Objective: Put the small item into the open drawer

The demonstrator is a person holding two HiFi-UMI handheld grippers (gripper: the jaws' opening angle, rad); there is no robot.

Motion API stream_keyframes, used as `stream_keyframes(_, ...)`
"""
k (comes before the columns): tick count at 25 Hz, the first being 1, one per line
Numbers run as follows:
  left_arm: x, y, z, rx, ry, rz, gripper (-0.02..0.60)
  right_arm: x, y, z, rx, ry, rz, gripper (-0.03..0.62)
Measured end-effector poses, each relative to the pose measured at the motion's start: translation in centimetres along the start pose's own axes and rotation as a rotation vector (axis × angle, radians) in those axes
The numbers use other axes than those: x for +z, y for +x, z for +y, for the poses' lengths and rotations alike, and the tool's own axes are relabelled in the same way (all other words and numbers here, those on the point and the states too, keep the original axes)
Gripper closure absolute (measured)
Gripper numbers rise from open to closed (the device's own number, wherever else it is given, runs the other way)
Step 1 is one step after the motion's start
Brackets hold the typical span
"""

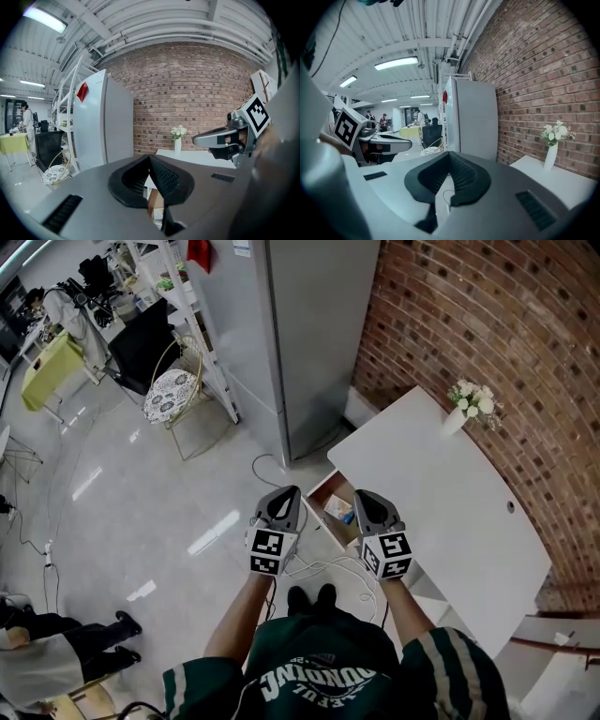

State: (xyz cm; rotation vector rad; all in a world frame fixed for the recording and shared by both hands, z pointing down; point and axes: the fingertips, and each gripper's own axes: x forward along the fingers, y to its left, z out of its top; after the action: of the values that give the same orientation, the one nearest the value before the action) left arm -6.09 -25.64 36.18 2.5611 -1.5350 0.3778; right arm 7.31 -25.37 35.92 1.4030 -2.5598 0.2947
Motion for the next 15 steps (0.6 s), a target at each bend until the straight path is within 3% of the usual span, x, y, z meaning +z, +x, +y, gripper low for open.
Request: stream_keyframes(15, 0.36, -0.17, -0.79, -0.006, 0.007, -0.004, 0.566, 0.15, -0.95, 0.23, 0.002, 0.016, -0.014, 0.57)
